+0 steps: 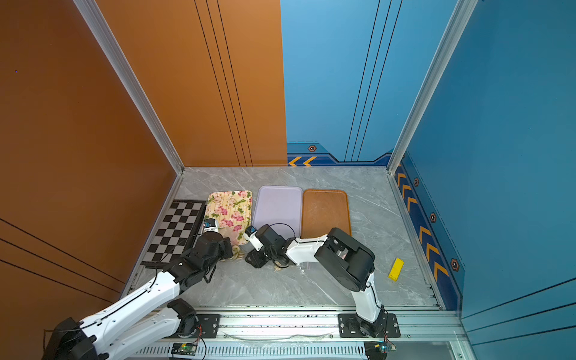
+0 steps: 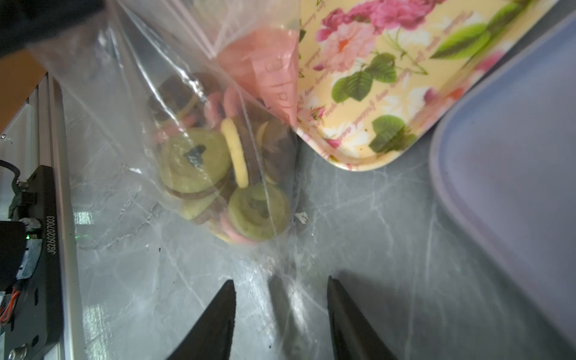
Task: Pour cookies out of the ziploc bag
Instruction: Adjust the ziploc bag on the tray.
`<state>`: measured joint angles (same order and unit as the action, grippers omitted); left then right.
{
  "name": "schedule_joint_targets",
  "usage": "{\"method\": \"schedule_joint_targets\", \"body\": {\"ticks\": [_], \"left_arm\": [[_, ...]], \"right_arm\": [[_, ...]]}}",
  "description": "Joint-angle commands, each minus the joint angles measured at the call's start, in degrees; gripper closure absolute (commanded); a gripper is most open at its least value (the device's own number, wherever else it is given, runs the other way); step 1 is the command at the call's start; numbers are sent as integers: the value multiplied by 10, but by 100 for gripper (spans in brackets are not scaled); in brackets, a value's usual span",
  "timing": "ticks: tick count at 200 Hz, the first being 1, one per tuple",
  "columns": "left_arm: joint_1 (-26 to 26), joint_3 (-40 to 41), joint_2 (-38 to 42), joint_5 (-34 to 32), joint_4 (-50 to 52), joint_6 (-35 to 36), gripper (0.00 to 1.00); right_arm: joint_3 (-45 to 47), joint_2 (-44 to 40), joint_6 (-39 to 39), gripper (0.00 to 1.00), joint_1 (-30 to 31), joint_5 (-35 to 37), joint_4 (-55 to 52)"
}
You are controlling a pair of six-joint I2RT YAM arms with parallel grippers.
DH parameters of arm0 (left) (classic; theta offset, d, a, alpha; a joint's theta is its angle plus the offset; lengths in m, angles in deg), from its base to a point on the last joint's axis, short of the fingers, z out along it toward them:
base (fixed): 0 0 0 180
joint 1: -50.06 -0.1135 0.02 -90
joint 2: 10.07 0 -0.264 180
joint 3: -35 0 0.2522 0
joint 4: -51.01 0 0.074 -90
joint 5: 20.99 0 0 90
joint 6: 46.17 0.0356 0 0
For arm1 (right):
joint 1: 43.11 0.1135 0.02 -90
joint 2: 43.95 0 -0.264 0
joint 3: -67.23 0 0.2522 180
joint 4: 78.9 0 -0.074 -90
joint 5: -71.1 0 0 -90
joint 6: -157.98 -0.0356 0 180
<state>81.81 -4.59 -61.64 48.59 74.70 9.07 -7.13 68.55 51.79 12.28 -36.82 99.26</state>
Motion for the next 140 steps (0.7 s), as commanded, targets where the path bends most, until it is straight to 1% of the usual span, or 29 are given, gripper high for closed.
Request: {"method": "schedule_joint_targets", "body": {"ticks": [1,22,64,68,81,96,129,140], "left_arm": [[-7,3,-3,9,-20,8,100],[-9,3,-5,9,-24,9,100],[-11,7,-6,11,-29,11,100],[-11,7,-7,12,-29,11,100],[-12,7,-5,12,-27,13,100],[-15,7,-1,13,-23,15,100],[-19,11,12,14,-15,16,100],[-21,12,16,14,-12,16,100]], "right_arm": [[-18,13,17,51,4,23,-8],[-17,18,22,52,9,18,3],[-41,41,27,58,15,18,-13],[-41,42,27,60,16,18,-9],[-43,44,27,73,17,14,-8],[-44,43,27,84,19,16,-9],[-41,38,26,90,18,21,-7],[-40,37,26,95,17,20,-7]]}}
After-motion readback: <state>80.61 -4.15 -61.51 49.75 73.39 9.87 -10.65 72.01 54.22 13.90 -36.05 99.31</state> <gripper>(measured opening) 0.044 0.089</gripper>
